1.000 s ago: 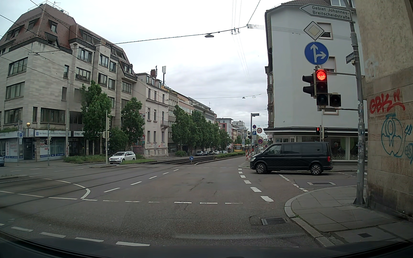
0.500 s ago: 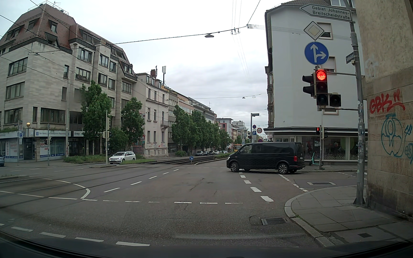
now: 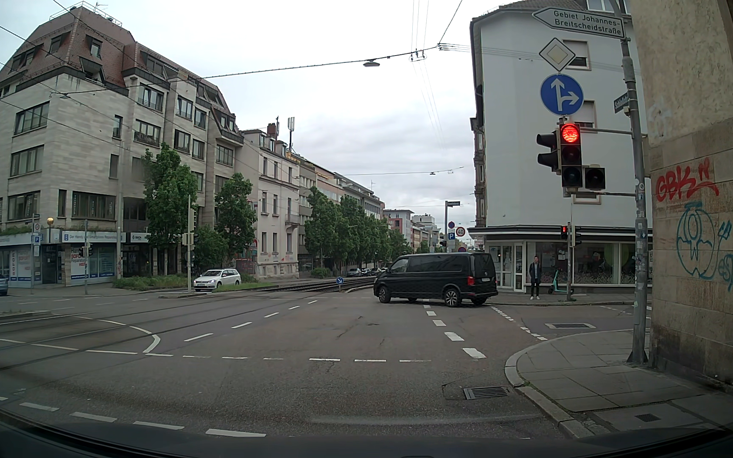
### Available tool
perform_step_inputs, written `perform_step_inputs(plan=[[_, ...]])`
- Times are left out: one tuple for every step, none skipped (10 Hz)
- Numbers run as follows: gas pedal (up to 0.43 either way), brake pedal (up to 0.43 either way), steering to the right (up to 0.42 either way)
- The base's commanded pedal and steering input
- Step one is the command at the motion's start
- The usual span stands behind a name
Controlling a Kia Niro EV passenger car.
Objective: Follow the waypoints while adhering to traffic rules and regulations
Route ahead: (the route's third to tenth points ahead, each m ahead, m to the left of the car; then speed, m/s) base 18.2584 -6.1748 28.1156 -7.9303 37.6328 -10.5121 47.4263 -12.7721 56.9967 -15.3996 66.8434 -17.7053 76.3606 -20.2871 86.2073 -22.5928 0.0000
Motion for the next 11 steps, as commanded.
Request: perform_step_inputs(plan=[[0.000, 0.311, 0.002], [0.000, 0.317, 0.002], [0.000, 0.311, 0.002], [0.000, 0.311, 0.002], [0.000, 0.311, 0.002], [0.000, 0.311, 0.002], [0.000, 0.317, 0.002], [0.000, 0.311, 0.002], [0.000, 0.311, 0.002], [0.000, 0.311, 0.002], [0.000, 0.317, 0.002]])
